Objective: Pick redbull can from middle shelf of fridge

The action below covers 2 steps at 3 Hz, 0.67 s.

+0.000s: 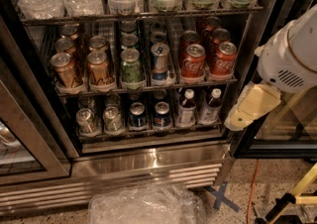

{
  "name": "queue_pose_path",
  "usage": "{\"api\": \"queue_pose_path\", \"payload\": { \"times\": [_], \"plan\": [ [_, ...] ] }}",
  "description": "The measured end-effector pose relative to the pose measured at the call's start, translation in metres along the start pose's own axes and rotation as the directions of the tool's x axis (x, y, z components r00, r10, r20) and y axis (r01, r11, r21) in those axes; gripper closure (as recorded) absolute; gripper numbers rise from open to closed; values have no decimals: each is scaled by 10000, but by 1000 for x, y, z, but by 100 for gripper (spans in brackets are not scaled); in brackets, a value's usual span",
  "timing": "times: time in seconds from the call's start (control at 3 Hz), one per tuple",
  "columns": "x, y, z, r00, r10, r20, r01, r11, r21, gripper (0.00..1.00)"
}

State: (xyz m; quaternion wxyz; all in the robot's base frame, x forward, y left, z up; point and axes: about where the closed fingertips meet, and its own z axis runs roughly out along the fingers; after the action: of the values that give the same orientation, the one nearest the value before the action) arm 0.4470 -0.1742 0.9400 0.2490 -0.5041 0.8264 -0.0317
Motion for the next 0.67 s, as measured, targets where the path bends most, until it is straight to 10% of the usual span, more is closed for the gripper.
{"api": "queue_pose_path", "payload": {
  "times": [0.67],
  "plan": [
    [-30, 0, 18, 9885, 1190, 933, -1197, 9928, 21, 0]
  ]
}}
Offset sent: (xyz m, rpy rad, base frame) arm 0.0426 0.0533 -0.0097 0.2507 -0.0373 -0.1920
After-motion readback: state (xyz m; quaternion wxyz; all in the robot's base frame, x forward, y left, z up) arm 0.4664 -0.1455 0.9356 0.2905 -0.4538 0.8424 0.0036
